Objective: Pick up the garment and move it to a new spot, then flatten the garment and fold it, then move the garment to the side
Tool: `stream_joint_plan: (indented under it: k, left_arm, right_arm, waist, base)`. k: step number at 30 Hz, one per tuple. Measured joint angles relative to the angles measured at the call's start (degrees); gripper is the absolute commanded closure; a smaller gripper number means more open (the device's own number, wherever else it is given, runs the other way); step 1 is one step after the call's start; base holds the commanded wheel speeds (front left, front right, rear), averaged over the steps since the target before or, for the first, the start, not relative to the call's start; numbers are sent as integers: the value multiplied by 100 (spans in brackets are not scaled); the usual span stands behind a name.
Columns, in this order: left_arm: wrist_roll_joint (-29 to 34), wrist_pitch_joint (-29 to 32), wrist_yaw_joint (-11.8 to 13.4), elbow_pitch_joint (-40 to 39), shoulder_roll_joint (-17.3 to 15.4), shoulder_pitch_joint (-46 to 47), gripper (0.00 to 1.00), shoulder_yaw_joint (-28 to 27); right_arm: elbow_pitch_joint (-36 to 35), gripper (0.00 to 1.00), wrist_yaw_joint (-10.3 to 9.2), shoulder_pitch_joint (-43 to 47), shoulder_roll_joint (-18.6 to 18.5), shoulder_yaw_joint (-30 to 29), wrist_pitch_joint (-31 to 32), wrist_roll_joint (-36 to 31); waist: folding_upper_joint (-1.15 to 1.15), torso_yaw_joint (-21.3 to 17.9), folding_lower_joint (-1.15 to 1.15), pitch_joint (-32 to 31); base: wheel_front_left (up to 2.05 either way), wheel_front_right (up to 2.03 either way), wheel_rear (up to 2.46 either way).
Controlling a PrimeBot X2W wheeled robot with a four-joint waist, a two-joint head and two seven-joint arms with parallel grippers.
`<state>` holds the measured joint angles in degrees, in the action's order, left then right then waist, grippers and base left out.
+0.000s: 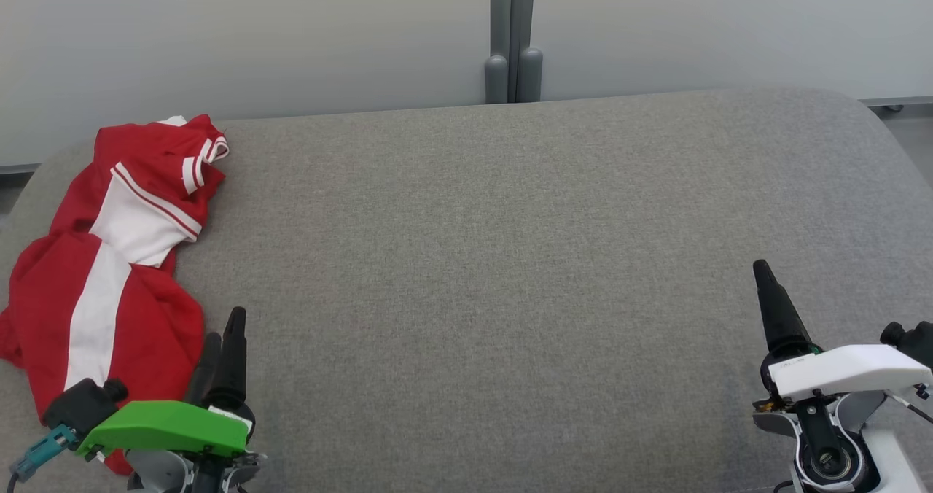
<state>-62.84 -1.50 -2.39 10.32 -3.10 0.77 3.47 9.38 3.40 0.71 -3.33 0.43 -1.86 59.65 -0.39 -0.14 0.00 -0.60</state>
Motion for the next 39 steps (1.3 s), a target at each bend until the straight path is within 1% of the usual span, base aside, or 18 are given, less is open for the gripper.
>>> stream_joint_plan:
  k: [2,6,10,13,20,25,29,30,33,35,38,39]
  left_arm:
    - [146,-36,42,-26,-1,-2,0,36]
    - [521,-113,89,-109,-7,-13,0,79]
    - [850,-183,146,-175,-7,-19,0,135]
    - [1125,-235,199,-202,-7,-33,0,181]
    - [1696,-371,300,-343,-5,-112,0,227]
    - [2085,-469,374,-404,-3,-131,0,260]
    - [2372,-564,438,-504,0,-193,0,291]
    - [2464,-569,444,-517,0,-201,0,303]
    - [2672,-623,468,-556,1,-201,0,364]
    - [2849,-670,499,-579,3,-203,0,394]
    - [3060,-717,536,-625,4,-208,0,416]
    - [3155,-744,552,-641,4,-213,0,422]
  right_arm:
    - [-44,0,-8,6,-9,56,-26,-205]
    - [-129,0,-93,36,-16,178,-120,-563]
    - [-181,0,-109,116,-12,254,-199,-883]
    - [-243,0,-201,116,-13,336,-243,-1158]
    - [-352,0,-260,169,-15,474,-375,-1775]
    - [-437,0,-349,227,-15,579,-469,-2187]
    - [-523,0,-361,228,-19,654,-526,-2525]
    - [-539,0,-402,228,-19,680,-552,-2602]
    - [-584,0,-409,234,-20,740,-605,-2870]
    - [-628,0,-457,237,-22,769,-652,-3020]
    - [-688,0,-463,247,-25,826,-703,-3288]
    - [-706,0,-502,252,-25,854,-720,-3362]
  waist:
    - [0,-3,0,-3]
    - [0,-8,0,-9]
    - [0,-11,0,-21]
    - [0,-16,0,-34]
    - [0,-26,0,-64]
    - [0,-30,0,-74]
    - [0,-32,0,-82]
    - [0,-33,0,-85]
    - [0,-34,0,-94]
    - [0,-36,0,-101]
    - [0,-38,0,-110]
    - [0,-39,0,-113]
  base:
    - [0,0,0]
    - [0,0,0]
    - [0,0,0]
    - [0,0,0]
    - [0,0,0]
    - [0,0,0]
    - [0,0,0]
    - [0,0,0]
    - [0,0,0]
    - [0,0,0]
    - [0,0,0]
    - [0,0,0]
